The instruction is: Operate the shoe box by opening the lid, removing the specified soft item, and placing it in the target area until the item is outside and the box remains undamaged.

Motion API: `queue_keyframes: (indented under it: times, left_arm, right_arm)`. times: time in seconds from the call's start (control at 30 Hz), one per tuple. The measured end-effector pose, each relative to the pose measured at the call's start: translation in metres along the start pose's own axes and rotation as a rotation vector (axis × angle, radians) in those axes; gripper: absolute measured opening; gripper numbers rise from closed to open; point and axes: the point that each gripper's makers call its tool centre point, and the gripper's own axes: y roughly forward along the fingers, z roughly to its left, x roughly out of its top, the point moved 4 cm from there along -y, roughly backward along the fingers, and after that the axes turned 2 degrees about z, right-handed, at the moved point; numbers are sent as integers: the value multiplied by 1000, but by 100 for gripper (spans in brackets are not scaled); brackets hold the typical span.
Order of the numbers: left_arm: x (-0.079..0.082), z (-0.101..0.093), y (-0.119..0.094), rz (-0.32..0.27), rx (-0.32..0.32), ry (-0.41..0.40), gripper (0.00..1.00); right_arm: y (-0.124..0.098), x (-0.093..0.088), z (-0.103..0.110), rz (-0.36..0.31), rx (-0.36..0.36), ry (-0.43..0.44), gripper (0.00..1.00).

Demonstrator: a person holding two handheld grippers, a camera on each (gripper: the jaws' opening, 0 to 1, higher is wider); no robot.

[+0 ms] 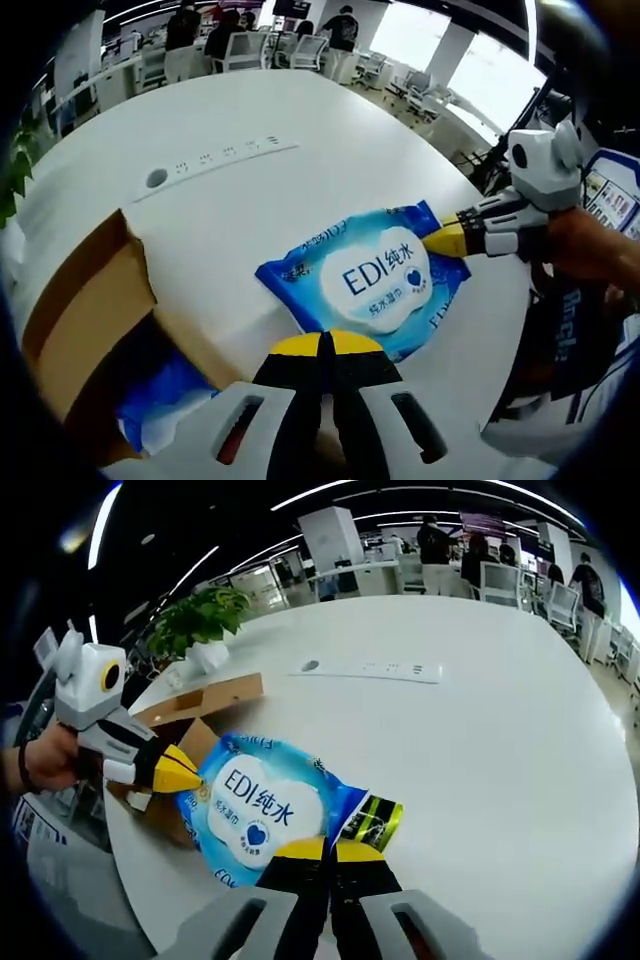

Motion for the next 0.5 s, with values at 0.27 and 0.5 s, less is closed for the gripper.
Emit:
queue_keyframes:
  times: [0.27,0.5]
  left_arm:
    - [0,3,10,18,4,-8,0]
    - [0,2,13,24,9,-5,0]
  right_arm:
    - [10,-6,-6,16,-4,12,0]
    - [15,-9,-11,25,-8,21,0]
